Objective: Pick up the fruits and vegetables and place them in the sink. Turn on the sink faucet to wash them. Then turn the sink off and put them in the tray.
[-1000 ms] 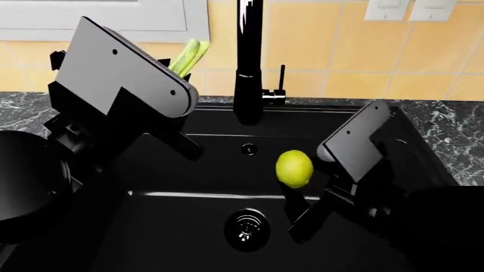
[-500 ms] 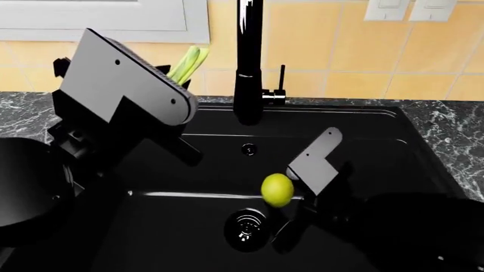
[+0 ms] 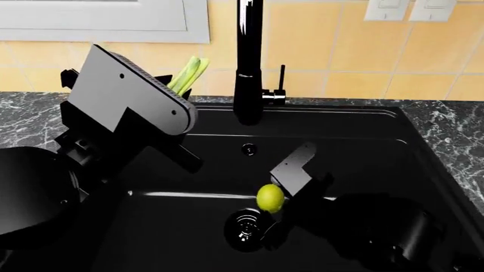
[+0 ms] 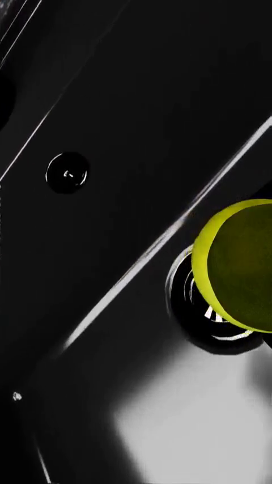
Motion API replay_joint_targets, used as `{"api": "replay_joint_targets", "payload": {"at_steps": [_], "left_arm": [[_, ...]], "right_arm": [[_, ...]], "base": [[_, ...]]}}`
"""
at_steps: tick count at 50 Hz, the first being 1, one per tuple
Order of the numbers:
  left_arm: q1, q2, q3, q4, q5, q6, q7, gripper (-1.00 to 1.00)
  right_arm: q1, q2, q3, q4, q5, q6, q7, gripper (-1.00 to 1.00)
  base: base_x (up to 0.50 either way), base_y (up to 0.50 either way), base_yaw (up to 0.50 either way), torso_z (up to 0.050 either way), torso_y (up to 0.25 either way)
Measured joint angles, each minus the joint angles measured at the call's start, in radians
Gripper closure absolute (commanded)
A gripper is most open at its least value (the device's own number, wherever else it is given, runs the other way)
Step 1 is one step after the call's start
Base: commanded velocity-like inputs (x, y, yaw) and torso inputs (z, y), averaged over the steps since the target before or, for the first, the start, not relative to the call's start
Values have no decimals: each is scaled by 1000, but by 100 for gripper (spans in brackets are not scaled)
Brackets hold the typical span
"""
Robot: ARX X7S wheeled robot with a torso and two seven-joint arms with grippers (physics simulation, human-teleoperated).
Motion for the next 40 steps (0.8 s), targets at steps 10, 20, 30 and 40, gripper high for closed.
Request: {"api": "replay_joint_targets", "payload": {"at_steps": [10,20,30,40], "left_arm": [[24,-6,10,-3,32,23,22,100],[46,-14,11,-4,48,45,33,100],[61,-14,15,-7,59,58,37,100],[73,-14,23,-8,72,69,42,100]], "right_arm": [[-2,-47,-46,115,-51,-27,-31,100],[-9,-71,-85,174,-68,-6,-38,100],[-17,-90,-127,219,-91,-7,-55,100],[-23,-95,-151,244,-109,-18,-68,-100]], "base": [[0,0,0,0,0],[0,0,0,0,0],[0,0,0,0,0],[0,0,0,0,0]]}}
